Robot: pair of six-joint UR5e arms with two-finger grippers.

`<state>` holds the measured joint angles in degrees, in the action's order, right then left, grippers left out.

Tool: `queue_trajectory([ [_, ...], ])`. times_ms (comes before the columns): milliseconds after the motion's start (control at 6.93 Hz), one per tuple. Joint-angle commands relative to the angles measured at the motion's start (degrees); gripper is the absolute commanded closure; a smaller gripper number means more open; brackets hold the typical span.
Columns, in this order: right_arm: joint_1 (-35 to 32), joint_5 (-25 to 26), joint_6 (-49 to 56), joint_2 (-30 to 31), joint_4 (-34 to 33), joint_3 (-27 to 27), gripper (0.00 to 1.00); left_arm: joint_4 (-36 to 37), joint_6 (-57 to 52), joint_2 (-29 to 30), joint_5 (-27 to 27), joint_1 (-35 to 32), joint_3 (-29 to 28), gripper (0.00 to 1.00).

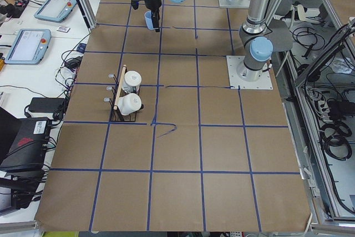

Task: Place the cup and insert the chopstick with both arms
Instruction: 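Set the blue cup down at the table center and withdraw the left gripper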

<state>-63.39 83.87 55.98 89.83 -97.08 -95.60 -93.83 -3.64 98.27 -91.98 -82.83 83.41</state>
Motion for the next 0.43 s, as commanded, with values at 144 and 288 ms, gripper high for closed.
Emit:
queue_trajectory([
  [144,-0.4,-2.2,-4.2,1.3,13.2,10.7,1.00,-2.1,0.2,-2.6,-0.8,-0.9,0.6,0.00],
  [288,-1.4,-4.6,-7.4,1.1,14.5,12.7,1.00,-1.6,0.5,-2.5,-1.0,-0.9,1.2,0.00],
])
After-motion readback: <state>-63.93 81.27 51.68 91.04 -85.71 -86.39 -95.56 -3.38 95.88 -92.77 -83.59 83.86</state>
